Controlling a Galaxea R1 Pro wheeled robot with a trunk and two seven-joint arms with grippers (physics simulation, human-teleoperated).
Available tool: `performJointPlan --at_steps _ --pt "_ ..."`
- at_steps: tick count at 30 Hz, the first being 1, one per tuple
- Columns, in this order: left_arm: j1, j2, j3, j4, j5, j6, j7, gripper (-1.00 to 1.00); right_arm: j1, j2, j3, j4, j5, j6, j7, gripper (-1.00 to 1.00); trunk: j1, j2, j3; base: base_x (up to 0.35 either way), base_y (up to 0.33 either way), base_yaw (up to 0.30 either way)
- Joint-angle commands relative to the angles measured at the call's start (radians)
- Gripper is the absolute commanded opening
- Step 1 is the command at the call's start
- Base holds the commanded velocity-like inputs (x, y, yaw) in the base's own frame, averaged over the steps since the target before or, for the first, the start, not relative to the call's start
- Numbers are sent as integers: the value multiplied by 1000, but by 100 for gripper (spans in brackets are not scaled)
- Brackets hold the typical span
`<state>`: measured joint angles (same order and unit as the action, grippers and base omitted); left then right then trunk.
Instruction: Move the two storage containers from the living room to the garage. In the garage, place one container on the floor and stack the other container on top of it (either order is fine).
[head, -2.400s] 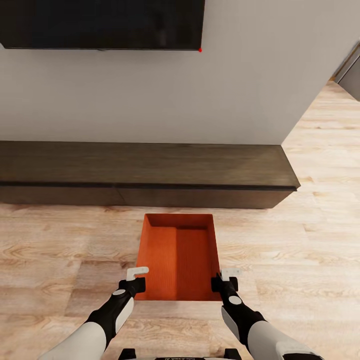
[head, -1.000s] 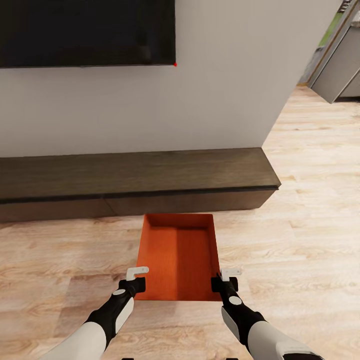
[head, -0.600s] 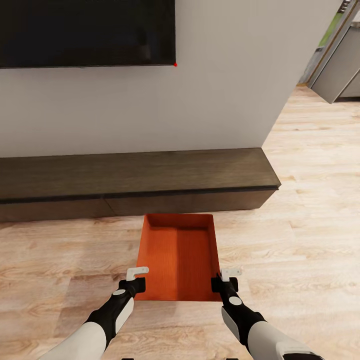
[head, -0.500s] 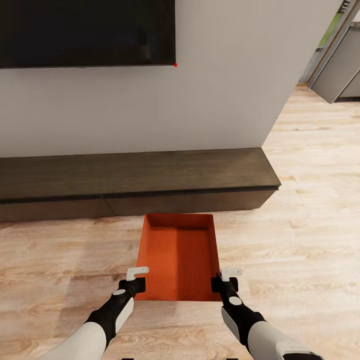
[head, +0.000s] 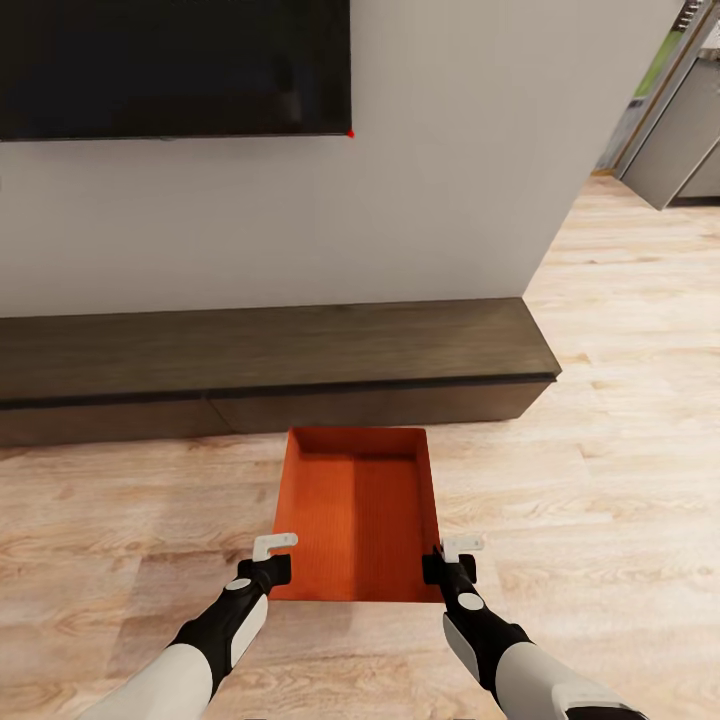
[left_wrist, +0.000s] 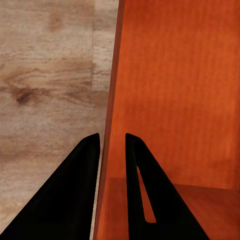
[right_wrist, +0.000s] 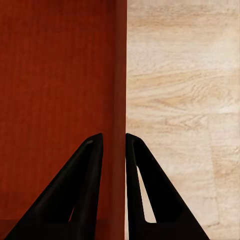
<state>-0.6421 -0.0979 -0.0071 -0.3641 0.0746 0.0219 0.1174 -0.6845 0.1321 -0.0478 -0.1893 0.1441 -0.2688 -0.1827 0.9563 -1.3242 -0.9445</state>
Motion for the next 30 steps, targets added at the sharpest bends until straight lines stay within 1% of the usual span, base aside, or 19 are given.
performJointPlan --at_steps 1,21,30 --pt "1 0 4 2 1 3 15 -100 -1 12 -27 -6 23 -20 4 -100 0 0 1 0 0 0" --pt "1 0 4 2 1 2 15 -100 -1 12 -27 -5 23 -19 3 -100 0 0 33 0 0 0" --pt "1 0 4 2 1 3 15 -100 -1 11 -27 -5 23 -20 5 -100 0 0 39 0 0 0"
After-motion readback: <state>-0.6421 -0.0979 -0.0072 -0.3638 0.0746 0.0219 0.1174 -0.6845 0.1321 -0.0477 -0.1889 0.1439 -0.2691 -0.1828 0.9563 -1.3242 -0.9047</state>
